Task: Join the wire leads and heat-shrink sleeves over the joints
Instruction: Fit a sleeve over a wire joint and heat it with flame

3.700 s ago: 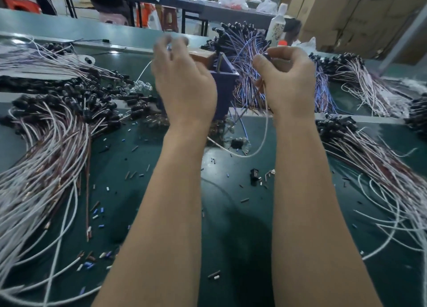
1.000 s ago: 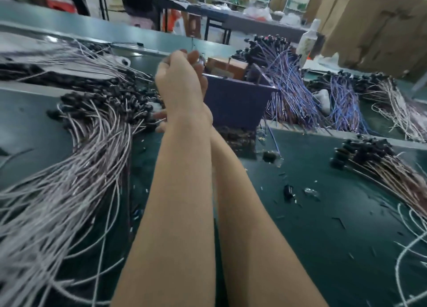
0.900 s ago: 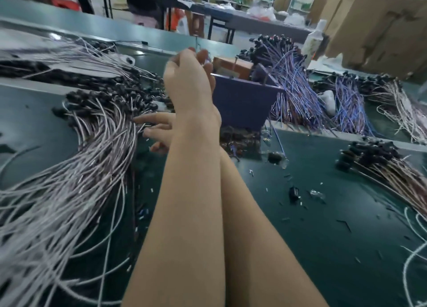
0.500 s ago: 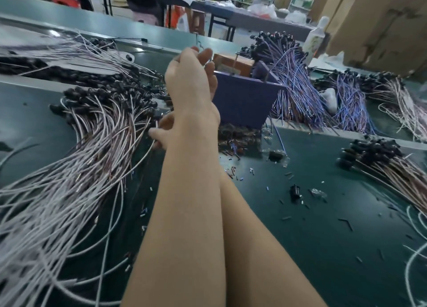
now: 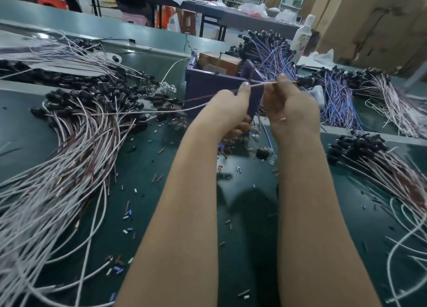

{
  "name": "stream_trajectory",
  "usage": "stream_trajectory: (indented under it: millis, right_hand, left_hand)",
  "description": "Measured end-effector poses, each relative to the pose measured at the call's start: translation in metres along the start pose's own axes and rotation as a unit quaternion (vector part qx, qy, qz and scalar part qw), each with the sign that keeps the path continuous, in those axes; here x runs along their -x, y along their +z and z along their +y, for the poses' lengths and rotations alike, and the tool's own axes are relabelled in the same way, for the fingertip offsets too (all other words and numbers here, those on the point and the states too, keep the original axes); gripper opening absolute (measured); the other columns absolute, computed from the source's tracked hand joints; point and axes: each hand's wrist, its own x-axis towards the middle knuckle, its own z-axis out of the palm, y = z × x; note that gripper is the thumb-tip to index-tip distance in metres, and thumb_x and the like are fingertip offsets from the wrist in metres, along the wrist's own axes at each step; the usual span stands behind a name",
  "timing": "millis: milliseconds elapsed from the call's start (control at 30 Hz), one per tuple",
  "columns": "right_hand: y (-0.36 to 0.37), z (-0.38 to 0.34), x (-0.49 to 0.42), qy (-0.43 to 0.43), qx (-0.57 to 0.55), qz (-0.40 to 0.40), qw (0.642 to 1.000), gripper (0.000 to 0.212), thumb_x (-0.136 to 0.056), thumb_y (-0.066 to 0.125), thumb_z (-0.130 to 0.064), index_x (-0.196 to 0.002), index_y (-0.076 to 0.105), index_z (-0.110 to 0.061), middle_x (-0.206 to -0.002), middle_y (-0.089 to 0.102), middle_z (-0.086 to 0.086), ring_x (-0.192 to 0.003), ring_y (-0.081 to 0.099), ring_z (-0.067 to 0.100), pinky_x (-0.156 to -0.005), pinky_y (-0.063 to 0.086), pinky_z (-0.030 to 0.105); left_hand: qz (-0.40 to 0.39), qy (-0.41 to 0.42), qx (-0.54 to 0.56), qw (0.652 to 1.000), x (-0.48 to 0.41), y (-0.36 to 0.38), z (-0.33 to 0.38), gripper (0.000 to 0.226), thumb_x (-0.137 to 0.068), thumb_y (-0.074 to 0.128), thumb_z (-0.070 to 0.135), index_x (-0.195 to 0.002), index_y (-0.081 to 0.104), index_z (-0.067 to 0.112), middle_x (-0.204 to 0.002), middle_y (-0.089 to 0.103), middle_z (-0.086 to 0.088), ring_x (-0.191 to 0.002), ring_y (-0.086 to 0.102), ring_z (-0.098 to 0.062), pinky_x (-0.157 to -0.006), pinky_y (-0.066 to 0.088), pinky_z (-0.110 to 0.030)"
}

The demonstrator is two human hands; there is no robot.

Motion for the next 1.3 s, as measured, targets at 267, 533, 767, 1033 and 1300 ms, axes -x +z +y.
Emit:
stream_trajectory:
  millis: [267, 533, 767, 1033, 1300]
  right_hand:
    - [-0.009, 0.012, -0.001, 0.01, 0.421, -0.018, 0.907, 0.024, -0.088, 0.064, -0.023, -0.102, 0.054, -0.007, -0.089, 0.053, 0.004, -0.081, 0.053, 0.019, -0.074, 0.048, 0.035]
    - [0.009, 0.005, -0.003, -0.055, 0.359, -0.088, 0.928, 0.029, -0.097, 0.053, -0.026, -0.076, 0.065, -0.011, -0.07, 0.066, 0.0, -0.061, 0.06, 0.014, -0.059, 0.053, 0.025]
    - [0.006, 0.005, -0.002, -0.015, 0.297, -0.143, 0.944, 0.016, -0.096, 0.053, -0.01, -0.085, 0.064, -0.013, -0.061, 0.065, -0.003, -0.053, 0.059, 0.013, -0.043, 0.043, 0.022]
    - [0.006, 0.006, -0.003, -0.016, 0.338, -0.138, 0.931, 0.016, -0.094, 0.053, -0.002, -0.085, 0.063, -0.01, -0.079, 0.067, 0.011, -0.071, 0.066, 0.022, -0.071, 0.059, 0.035]
    - [0.006, 0.004, 0.004, 0.031, 0.44, -0.242, 0.864, 0.016, -0.094, 0.055, -0.006, -0.084, 0.065, -0.014, -0.066, 0.071, -0.002, -0.065, 0.068, 0.01, -0.065, 0.058, 0.021]
  left_hand:
    - [0.094, 0.033, 0.202, 0.974, -0.009, 0.001, -0.005, 0.032, -0.104, 0.028, 0.018, -0.083, 0.052, 0.017, -0.071, 0.063, 0.005, -0.053, 0.05, -0.004, -0.055, 0.042, -0.019]
    - [-0.122, 0.027, 0.009, 0.992, -0.003, -0.01, -0.006, 0.026, -0.103, 0.037, 0.018, -0.087, 0.056, 0.009, -0.048, 0.051, 0.006, -0.036, 0.031, -0.004, -0.04, 0.025, -0.015]
    - [-0.154, 0.026, -0.114, 0.981, -0.002, -0.013, -0.005, 0.023, -0.1, 0.041, 0.018, -0.092, 0.061, 0.009, -0.048, 0.057, 0.007, -0.031, 0.035, -0.002, -0.036, 0.027, -0.01]
    - [0.051, 0.043, -0.112, 0.991, -0.014, -0.012, -0.012, 0.043, -0.099, 0.042, 0.036, -0.092, 0.069, 0.004, -0.095, 0.072, -0.014, -0.069, 0.055, -0.022, -0.068, 0.044, -0.028]
    - [0.156, 0.088, 0.174, 0.968, -0.012, -0.013, -0.003, 0.02, -0.103, 0.033, 0.018, -0.092, 0.05, 0.016, -0.09, 0.065, -0.001, -0.082, 0.063, -0.01, -0.086, 0.053, -0.031]
